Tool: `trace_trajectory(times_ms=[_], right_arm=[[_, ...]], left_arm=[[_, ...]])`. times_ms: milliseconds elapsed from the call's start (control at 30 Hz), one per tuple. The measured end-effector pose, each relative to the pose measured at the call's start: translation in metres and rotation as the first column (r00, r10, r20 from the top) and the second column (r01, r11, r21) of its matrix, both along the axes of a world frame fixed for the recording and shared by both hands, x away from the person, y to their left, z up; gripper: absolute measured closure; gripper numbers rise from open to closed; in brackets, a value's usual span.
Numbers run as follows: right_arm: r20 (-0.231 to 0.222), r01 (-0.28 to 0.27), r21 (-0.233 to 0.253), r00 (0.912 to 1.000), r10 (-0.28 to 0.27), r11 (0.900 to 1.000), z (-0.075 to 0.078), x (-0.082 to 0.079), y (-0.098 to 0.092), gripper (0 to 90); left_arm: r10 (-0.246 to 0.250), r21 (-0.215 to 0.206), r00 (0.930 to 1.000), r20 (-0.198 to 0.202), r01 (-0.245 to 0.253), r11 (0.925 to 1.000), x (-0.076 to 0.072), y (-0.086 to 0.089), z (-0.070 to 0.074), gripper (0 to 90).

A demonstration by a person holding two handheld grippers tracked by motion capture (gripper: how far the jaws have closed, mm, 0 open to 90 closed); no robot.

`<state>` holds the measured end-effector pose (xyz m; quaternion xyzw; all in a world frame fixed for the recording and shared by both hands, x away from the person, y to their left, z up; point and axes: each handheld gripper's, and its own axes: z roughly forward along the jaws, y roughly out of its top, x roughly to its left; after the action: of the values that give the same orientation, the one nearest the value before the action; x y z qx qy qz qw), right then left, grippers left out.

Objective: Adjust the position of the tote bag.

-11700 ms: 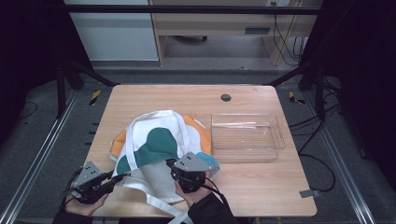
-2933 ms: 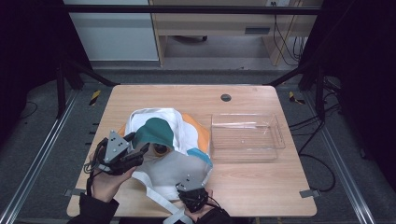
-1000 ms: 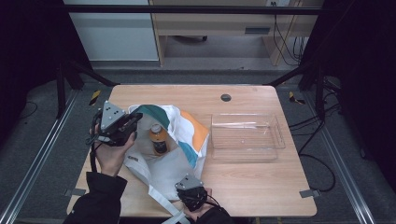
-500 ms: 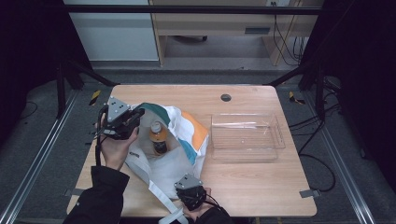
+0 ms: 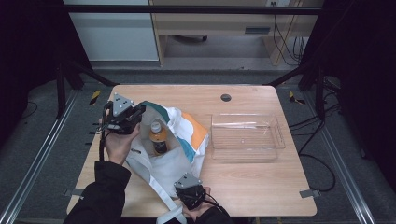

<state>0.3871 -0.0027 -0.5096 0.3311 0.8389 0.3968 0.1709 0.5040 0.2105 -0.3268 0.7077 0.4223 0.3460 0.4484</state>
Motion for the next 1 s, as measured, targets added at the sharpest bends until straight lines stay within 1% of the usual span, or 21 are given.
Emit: trace_trajectory(times_ms=[200,367,533,733,1000], right_arm=[[0.001,0.000,-0.001,1.0000,0.000,1.000,0.000,0.000,0.000,90.0],[0.000,0.001,0.003,1.0000,-0.001,1.000,0.000,0.000,0.000,90.0],[0.005,-0.001,0.004,1.0000,0.001,1.000,0.000,0.000,0.001,90.0],[0.008,-0.001,0.002,1.0000,0.001,1.000,-0.001,0.000,0.001,90.0],[0.006,-0.004,0.004,1.0000,0.004,1.000,-0.001,0.001,0.001,90.0]], left_arm=[[0.002,-0.001,0.9998,-0.020,-0.002,1.0000,0.008,0.002,-0.005,87.0],[0.006,0.017,0.9994,-0.034,-0.005,0.9998,0.015,0.001,-0.010,87.0],[0.011,0.018,0.9986,-0.051,-0.010,0.9998,0.020,0.002,-0.016,87.0],[0.015,0.002,0.9974,-0.070,-0.015,0.9999,0.028,0.004,-0.025,87.0],[0.023,-0.005,0.9951,-0.097,-0.023,0.9997,0.038,0.006,-0.039,87.0]])
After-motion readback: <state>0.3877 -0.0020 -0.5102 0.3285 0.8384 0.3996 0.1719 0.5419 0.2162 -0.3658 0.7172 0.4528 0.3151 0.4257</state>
